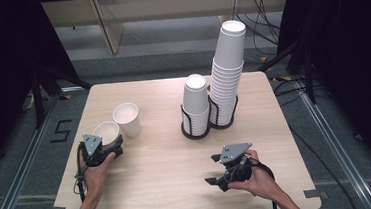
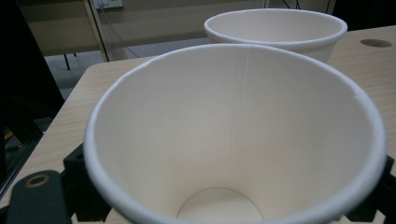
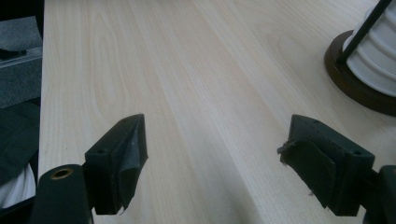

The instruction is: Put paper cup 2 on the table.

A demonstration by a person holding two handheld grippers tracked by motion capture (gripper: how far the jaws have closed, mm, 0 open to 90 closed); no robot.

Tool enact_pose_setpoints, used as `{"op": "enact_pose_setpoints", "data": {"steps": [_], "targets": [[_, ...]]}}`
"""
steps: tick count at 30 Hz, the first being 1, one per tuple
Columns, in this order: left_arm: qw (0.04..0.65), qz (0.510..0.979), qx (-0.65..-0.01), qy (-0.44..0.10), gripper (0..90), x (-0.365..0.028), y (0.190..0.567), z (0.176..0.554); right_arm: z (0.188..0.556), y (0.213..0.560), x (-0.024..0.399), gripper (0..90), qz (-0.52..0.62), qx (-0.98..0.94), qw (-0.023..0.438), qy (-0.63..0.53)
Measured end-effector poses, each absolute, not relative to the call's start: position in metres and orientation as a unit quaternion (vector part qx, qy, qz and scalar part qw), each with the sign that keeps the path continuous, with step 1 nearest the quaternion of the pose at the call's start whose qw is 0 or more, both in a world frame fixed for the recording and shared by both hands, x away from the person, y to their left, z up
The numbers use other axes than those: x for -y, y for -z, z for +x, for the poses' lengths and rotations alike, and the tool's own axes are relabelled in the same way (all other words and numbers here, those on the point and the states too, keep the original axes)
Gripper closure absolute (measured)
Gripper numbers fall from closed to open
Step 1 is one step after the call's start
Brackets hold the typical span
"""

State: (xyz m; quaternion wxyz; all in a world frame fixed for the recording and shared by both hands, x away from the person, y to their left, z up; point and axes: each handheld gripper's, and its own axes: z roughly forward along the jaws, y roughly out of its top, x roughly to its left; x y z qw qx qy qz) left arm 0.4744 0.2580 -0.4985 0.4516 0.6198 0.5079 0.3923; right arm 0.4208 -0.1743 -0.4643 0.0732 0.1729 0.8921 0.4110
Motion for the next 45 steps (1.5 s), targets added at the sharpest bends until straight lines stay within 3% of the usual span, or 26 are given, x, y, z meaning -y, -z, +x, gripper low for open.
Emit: {"op": "enact_pose_setpoints", "data": {"steps": [16, 29, 36, 45], "targets": [[0.425, 0.645, -0.529, -0.350, 14.1, -0.262, 0.510, 0.469, 0.420, 0.464, 0.175, 21.3, 0.173, -0.893, 0.069, -0.410], [0.406, 0.654, -0.536, -0.347, 14.2, -0.264, 0.503, 0.447, 0.420, 0.464, 0.182, 20.9, 0.184, -0.889, 0.072, -0.414], [0.434, 0.634, -0.554, -0.321, 14.2, -0.265, 0.499, 0.426, 0.417, 0.463, 0.188, 20.7, 0.192, -0.885, 0.078, -0.418], [0.472, 0.637, -0.527, -0.305, 14.2, -0.246, 0.487, 0.387, 0.413, 0.464, 0.193, 19.4, 0.202, -0.881, 0.074, -0.421]]}}
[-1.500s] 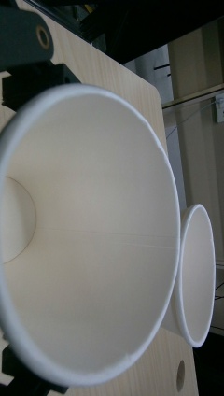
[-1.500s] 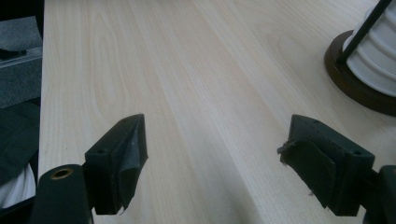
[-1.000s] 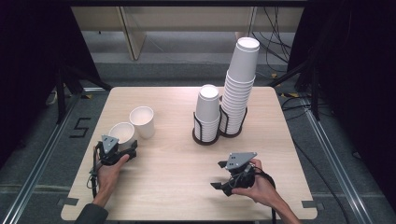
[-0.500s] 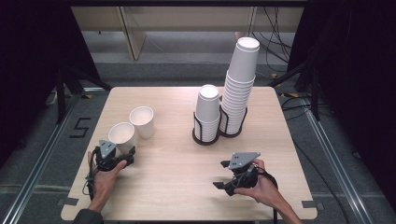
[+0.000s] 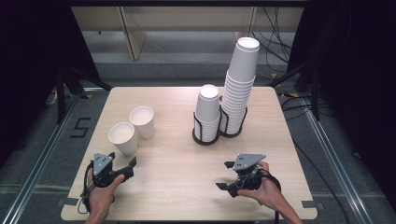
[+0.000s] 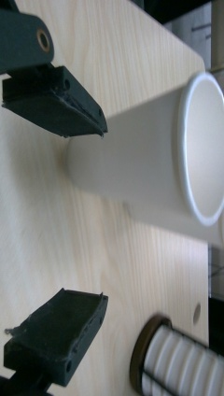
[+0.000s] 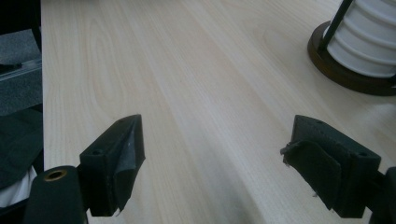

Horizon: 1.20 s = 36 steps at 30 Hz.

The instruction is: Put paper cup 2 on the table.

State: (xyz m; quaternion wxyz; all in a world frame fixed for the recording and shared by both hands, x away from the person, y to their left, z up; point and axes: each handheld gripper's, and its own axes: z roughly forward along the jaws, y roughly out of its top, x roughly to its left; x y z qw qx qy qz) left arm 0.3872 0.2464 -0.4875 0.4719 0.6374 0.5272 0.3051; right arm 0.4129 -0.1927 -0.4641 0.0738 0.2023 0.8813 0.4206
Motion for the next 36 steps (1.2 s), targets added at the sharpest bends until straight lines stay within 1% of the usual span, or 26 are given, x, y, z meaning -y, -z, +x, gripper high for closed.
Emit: {"op": "enact_pose_setpoints", "data": {"steps": [7, 8, 13, 14, 19, 29, 34, 36], "targets": [[0.487, 0.651, -0.499, -0.300, 14.3, -0.226, 0.483, 0.363, 0.409, 0.465, 0.196, 19.1, 0.203, -0.879, 0.084, -0.423], [0.487, 0.656, -0.494, -0.297, 14.2, -0.223, 0.484, 0.360, 0.408, 0.465, 0.197, 19.0, 0.208, -0.879, 0.076, -0.422], [0.492, 0.675, -0.467, -0.290, 14.3, -0.207, 0.485, 0.346, 0.406, 0.466, 0.200, 18.6, 0.208, -0.878, 0.081, -0.424], [0.490, 0.678, -0.466, -0.289, 14.3, -0.205, 0.484, 0.344, 0.405, 0.466, 0.200, 18.4, 0.212, -0.878, 0.077, -0.423], [0.498, 0.688, -0.451, -0.275, 14.3, -0.195, 0.484, 0.335, 0.401, 0.468, 0.203, 17.0, 0.215, -0.878, 0.076, -0.421], [0.489, 0.728, -0.414, -0.244, 14.3, -0.173, 0.492, 0.320, 0.392, 0.471, 0.208, 16.0, 0.218, -0.876, 0.073, -0.424], [0.494, 0.738, -0.396, -0.236, 14.3, -0.164, 0.492, 0.313, 0.384, 0.474, 0.211, 16.1, 0.215, -0.876, 0.066, -0.427], [0.505, 0.733, -0.390, -0.235, 14.3, -0.161, 0.492, 0.311, 0.381, 0.475, 0.212, 16.1, 0.213, -0.878, 0.061, -0.424]]}}
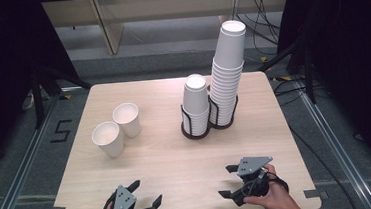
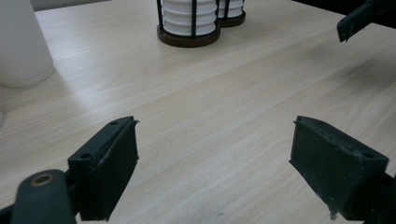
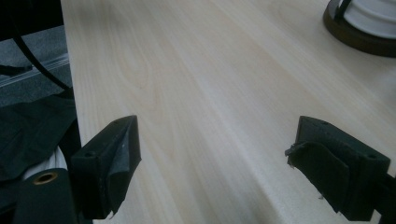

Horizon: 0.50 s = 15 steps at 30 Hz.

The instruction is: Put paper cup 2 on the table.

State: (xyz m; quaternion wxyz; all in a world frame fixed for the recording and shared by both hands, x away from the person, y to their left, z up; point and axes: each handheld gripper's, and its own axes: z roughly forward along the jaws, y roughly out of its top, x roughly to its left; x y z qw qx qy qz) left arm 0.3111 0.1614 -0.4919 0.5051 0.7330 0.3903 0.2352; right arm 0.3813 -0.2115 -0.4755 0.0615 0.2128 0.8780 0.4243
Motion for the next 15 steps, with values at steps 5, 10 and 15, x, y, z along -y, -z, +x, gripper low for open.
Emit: {"op": "enact_pose_setpoints", "data": {"steps": [5, 10, 15], "targets": [[0.502, 0.741, -0.381, -0.232, 14.3, -0.1573, 0.4902, 0.3074, 0.3756, 0.4814, 0.2092, 16.1, 0.203, -0.885, 0.049, -0.416], [0.499, 0.740, -0.384, -0.234, 14.3, -0.1588, 0.4907, 0.3092, 0.3743, 0.4838, 0.2073, 16.2, 0.195, -0.890, 0.046, -0.409], [0.501, 0.740, -0.384, -0.231, 14.3, -0.1596, 0.4915, 0.3111, 0.3748, 0.4841, 0.2075, 16.0, 0.197, -0.890, 0.049, -0.407]]}}
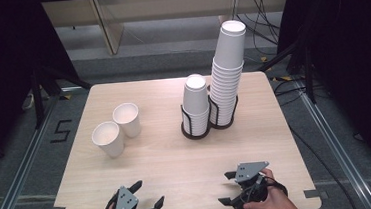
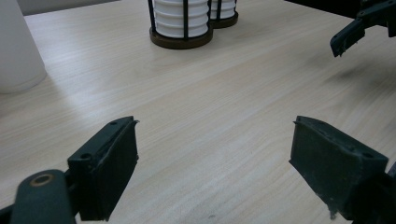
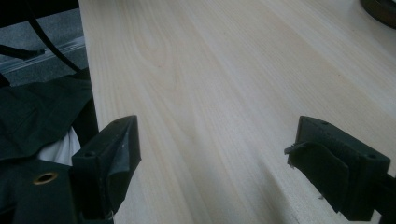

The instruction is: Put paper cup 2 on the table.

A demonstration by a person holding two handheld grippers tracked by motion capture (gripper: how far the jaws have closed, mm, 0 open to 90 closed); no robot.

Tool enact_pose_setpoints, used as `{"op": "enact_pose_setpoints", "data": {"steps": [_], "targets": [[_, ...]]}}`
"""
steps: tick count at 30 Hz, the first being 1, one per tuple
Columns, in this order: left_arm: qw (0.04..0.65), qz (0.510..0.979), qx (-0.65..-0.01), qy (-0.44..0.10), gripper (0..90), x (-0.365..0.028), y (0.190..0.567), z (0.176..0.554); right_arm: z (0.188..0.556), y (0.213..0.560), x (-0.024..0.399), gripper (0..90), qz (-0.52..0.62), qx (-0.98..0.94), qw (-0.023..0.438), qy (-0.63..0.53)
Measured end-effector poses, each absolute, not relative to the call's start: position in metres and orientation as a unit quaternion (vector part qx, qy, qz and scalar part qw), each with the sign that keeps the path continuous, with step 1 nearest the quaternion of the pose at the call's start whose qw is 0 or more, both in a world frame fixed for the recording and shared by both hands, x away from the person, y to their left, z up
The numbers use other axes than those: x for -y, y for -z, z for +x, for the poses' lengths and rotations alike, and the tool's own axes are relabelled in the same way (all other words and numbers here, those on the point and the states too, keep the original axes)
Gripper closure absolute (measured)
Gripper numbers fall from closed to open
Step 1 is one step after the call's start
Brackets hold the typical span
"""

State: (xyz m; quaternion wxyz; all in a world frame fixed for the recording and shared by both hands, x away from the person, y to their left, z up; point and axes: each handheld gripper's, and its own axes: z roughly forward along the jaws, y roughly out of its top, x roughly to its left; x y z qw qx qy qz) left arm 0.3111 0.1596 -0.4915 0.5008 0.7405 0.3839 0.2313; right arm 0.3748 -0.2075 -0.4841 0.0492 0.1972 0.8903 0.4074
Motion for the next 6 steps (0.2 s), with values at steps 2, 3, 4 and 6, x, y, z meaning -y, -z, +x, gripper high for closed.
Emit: {"op": "enact_pose_setpoints", "data": {"steps": [2, 3, 4, 6], "targets": [[0.497, 0.742, -0.385, -0.233, 14.3, -0.1596, 0.4911, 0.3107, 0.3743, 0.4843, 0.2071, 16.0, 0.200, -0.890, 0.047, -0.406], [0.495, 0.743, -0.387, -0.232, 14.3, -0.1596, 0.4907, 0.3105, 0.3747, 0.4843, 0.2072, 16.0, 0.200, -0.891, 0.047, -0.406], [0.494, 0.743, -0.387, -0.232, 14.3, -0.1596, 0.4905, 0.3105, 0.3745, 0.4845, 0.2071, 16.0, 0.201, -0.891, 0.047, -0.405], [0.495, 0.742, -0.387, -0.233, 14.3, -0.1595, 0.4905, 0.3105, 0.3746, 0.4846, 0.2070, 16.0, 0.202, -0.891, 0.048, -0.404]]}}
